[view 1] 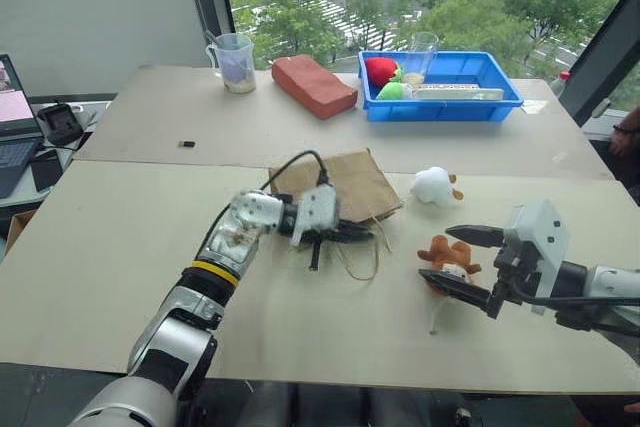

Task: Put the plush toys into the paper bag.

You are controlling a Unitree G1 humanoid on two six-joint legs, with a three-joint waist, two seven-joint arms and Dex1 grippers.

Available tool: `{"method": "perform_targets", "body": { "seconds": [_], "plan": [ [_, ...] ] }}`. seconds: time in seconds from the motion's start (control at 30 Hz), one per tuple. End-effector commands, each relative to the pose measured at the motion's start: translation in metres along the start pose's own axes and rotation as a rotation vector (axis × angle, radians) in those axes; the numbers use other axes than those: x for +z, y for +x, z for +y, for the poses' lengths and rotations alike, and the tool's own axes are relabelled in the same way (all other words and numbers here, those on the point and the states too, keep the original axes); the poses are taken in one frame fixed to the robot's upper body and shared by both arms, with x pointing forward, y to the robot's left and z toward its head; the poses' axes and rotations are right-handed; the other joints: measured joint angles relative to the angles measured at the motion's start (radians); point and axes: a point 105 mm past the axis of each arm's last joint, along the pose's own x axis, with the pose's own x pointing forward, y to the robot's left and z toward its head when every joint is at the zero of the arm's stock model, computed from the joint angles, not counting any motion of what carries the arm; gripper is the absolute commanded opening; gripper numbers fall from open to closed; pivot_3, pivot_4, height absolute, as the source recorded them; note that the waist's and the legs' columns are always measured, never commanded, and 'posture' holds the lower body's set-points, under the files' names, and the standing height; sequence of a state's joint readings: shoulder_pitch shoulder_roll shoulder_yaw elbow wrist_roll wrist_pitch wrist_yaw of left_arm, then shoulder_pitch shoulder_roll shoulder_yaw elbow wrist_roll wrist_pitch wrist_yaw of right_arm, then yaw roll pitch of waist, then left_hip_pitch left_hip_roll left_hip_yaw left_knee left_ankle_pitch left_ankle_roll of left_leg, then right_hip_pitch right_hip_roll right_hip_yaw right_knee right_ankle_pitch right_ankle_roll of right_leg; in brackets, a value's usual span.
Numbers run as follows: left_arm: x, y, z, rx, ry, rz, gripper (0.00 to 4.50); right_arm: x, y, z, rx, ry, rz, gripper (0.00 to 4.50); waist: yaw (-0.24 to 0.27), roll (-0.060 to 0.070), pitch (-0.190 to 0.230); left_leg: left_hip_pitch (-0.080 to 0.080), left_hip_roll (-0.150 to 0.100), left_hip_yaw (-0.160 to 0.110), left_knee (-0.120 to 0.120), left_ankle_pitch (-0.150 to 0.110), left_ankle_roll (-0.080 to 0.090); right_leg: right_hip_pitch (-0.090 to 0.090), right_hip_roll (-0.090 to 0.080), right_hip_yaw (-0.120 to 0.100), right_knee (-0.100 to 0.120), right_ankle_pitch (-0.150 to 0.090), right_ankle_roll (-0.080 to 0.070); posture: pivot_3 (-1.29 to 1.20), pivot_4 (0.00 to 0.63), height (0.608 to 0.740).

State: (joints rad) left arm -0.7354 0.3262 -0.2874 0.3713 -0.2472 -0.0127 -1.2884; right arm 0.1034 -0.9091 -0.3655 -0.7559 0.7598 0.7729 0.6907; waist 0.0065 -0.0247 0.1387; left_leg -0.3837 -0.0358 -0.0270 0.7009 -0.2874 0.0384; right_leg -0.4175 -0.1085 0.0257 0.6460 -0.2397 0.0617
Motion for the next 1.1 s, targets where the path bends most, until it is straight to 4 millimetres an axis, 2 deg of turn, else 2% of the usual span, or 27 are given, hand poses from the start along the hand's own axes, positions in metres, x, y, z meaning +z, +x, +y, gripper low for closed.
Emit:
{"method": "perform_targets", "body": {
  "seconds": [0.03,0.1,0.13,0.23,0.33,0.53,0.57,0.87,1.1],
  "plan": [
    [0.025,-0.015,0.008,0.024,-0.12,-0.082,0.01,0.004,0.003,0.001,-0.015,-0.022,-0.026,4.5,-0.002,0.0,0.0,0.001,0.0,0.0,0.0,0.0,0.0,0.001,0.0,0.0,0.0,0.0,0.0,0.0,0.15,0.74],
    [0.03,-0.019,0.008,0.024,-0.158,-0.094,0.01,0.004,0.009,0.002,-0.02,-0.029,-0.037,4.5,-0.005,0.0,0.0,0.001,0.0,0.0,0.0,0.0,0.0,0.001,0.001,0.0,0.0,0.0,0.0,0.0,0.15,0.74],
    [0.032,-0.02,0.009,0.026,-0.164,-0.098,0.0,0.004,0.013,0.001,-0.032,-0.052,-0.042,4.25,-0.006,0.0,0.0,0.002,0.0,0.0,0.0,0.0,0.0,0.001,0.001,0.0,0.0,0.0,0.0,0.0,0.15,0.74],
    [0.038,-0.02,0.014,0.048,-0.191,-0.124,0.0,0.003,0.025,0.0,-0.049,-0.157,-0.044,3.34,-0.006,0.0,0.0,0.001,0.0,0.0,0.002,0.0,0.0,0.002,0.001,0.001,0.001,0.0,0.0,0.0,0.15,0.74],
    [0.041,-0.02,0.018,0.056,-0.203,-0.135,0.0,0.004,0.043,-0.003,-0.075,-0.258,-0.067,2.25,-0.008,0.0,0.0,0.001,0.0,0.0,0.003,0.0,0.0,0.002,0.001,0.001,0.0,0.001,0.0,0.0,0.15,0.74],
    [0.043,-0.02,0.022,0.063,-0.213,-0.15,0.0,0.002,0.078,-0.002,-0.077,-0.306,-0.113,0.25,-0.014,0.0,0.0,0.001,-0.001,0.0,0.002,0.001,-0.001,0.0,0.001,0.001,0.0,0.002,-0.001,0.0,0.15,0.74],
    [0.044,-0.02,0.023,0.063,-0.213,-0.153,0.0,0.001,0.085,-0.003,-0.084,-0.306,-0.119,0.04,-0.015,0.0,0.0,0.0,-0.001,0.0,0.002,0.001,-0.001,-0.001,0.001,0.001,0.0,0.002,-0.001,0.0,0.15,0.74],
    [0.045,-0.02,0.026,0.072,-0.206,-0.164,0.0,0.005,0.14,-0.011,-0.144,-0.241,-0.196,0.04,-0.021,0.001,0.001,-0.001,-0.001,0.0,0.002,0.002,-0.003,-0.003,0.002,0.002,0.001,0.003,-0.002,0.0,0.15,0.74],
    [0.052,-0.019,0.026,0.071,-0.195,-0.19,0.0,-0.007,0.182,-0.024,-0.182,-0.065,-0.169,0.04,-0.023,0.001,0.001,0.0,-0.001,0.0,0.0,0.003,-0.005,-0.004,0.003,0.002,0.001,0.004,-0.003,0.0,0.15,0.74]
  ]
}}
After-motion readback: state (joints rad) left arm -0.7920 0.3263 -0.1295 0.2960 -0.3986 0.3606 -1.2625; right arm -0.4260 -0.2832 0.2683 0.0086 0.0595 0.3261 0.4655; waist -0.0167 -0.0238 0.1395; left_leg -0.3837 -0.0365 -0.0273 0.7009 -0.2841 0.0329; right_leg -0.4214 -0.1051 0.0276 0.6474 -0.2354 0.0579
